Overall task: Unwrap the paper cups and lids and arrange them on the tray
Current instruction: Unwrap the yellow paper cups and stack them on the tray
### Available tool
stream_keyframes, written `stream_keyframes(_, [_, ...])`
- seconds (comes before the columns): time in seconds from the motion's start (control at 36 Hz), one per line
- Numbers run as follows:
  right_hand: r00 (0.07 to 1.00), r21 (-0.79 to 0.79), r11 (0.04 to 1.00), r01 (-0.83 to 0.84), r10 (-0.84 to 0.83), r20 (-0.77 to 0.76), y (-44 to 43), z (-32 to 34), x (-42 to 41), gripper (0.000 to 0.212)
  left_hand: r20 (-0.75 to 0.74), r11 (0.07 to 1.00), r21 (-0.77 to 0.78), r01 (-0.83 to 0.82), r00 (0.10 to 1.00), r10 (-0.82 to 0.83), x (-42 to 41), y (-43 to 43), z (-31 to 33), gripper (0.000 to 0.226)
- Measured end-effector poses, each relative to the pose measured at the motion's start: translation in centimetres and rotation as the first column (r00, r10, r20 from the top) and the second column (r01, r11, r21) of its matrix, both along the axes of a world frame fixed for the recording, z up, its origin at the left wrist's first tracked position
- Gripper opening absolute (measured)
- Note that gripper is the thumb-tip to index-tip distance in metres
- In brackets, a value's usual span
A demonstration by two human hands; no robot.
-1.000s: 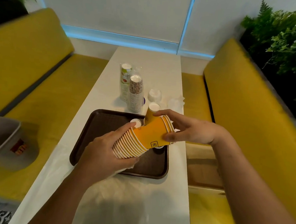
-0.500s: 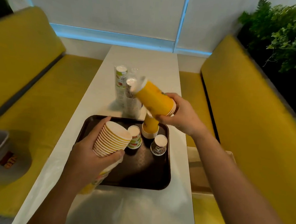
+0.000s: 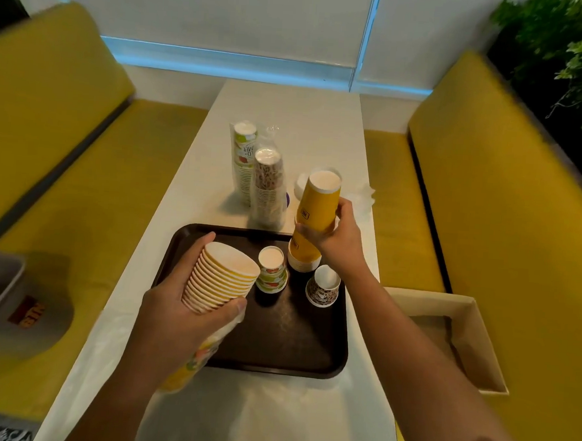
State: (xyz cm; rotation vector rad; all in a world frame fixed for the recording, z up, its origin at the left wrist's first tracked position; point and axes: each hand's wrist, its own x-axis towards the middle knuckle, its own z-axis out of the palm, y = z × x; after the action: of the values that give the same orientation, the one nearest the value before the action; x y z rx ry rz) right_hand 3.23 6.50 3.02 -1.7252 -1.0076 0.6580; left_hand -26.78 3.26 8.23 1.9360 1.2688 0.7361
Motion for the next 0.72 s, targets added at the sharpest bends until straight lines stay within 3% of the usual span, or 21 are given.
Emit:
stream_keyframes(0.11, [0.999, -0.142, 0.990, -0.022, 0.029, 0.045, -0.6, -1.6, 0.4, 0.098, -0.024, 1.000, -0.019, -0.003, 1.000, 0.002, 0.1, -0.1, 0.1, 0.098])
stream_keyframes(0.19, [0.992, -0.116, 0.992, 0.050, -0.035, 0.121, -1.4, -1.4, 0.1, 0.097, -0.053, 1.000, -0.022, -0.008, 0.999, 0.007, 0.2, -0.2, 0.1, 0.101])
stream_keyframes(0.28, [0.960, 0.053, 0.988, 0.142, -0.151, 0.237, -2.5, 0.1, -0.9, 0.067, -0.064, 0.999, -0.033, -0.002, 0.998, 0.000, 0.7, -0.6, 0.3, 0.092])
stream_keyframes(0.33, [0.966, 0.149, 0.982, 0.116, -0.147, 0.213, -3.3, 1.9, -1.9, 0.042, -0.062, 0.999, -0.044, 0.007, 0.998, -0.010, 1.2, -0.9, 0.5, 0.085])
stream_keyframes(0.42, [0.974, 0.176, 0.966, -0.188, 0.160, 0.163, -5.4, 5.3, -3.7, 0.019, -0.081, 0.999, -0.037, 0.034, 0.996, -0.037, 1.9, -1.3, 1.0, 0.080])
stream_keyframes(0.47, [0.893, 0.155, 0.887, -0.434, 0.402, 0.200, -6.9, 7.1, -4.7, 0.013, -0.070, 0.997, -0.044, 0.056, 0.996, -0.059, 2.3, -1.6, 1.2, 0.076])
stream_keyframes(0.53, [0.809, 0.088, 0.816, -0.572, 0.543, 0.223, -7.8, 7.9, -5.2, 0.015, -0.062, 0.995, -0.054, 0.084, 0.994, -0.087, 2.6, -1.9, 1.3, 0.074])
stream_keyframes(0.72, [0.760, 0.036, 0.779, -0.627, 0.600, 0.248, -10.0, 9.0, -5.4, 0.020, -0.091, 0.991, -0.034, 0.127, 0.987, -0.130, 2.9, -3.2, 2.0, 0.071])
